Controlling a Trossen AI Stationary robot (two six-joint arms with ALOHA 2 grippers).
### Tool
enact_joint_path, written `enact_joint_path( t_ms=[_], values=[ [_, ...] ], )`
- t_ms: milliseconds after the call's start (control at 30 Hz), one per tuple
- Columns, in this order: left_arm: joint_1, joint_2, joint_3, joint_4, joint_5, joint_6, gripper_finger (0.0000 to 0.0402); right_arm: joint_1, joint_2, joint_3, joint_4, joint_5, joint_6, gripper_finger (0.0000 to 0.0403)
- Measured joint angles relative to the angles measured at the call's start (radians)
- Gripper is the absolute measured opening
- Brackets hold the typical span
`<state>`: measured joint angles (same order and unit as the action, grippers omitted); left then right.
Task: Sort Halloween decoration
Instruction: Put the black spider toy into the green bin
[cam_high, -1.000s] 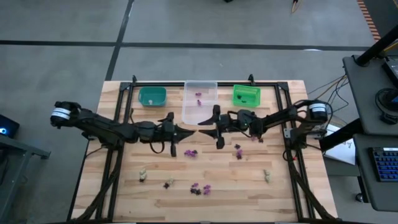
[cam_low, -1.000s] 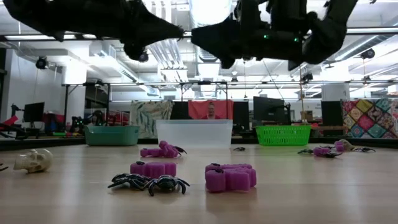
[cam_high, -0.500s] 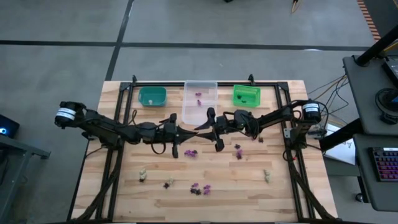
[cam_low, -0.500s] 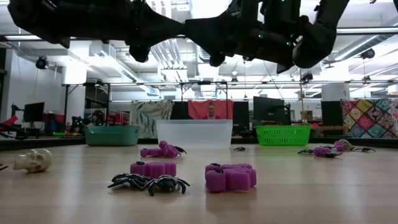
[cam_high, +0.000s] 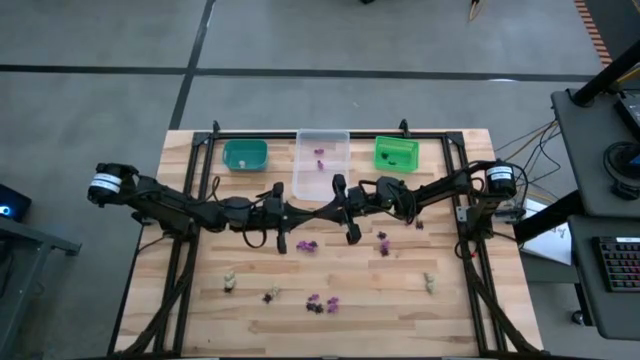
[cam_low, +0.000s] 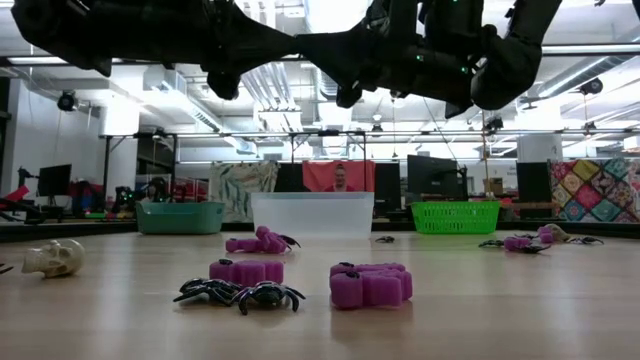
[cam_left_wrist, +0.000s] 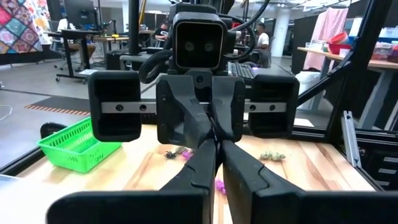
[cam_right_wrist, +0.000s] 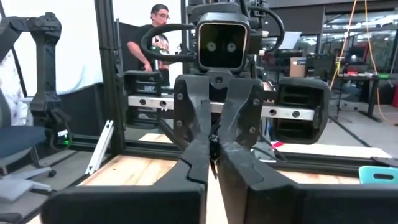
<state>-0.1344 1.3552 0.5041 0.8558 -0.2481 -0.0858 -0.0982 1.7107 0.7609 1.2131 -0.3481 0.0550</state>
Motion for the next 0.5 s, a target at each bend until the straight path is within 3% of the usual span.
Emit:
enact_joint_path(
  t_ms=[500],
  values=[
    [0.000,-0.018,-0.005,-0.171,-0.027,-0.014,0.0155,-0.084,-0.003,0.001,-0.070,0.011,0.162,0.0009]
  ],
)
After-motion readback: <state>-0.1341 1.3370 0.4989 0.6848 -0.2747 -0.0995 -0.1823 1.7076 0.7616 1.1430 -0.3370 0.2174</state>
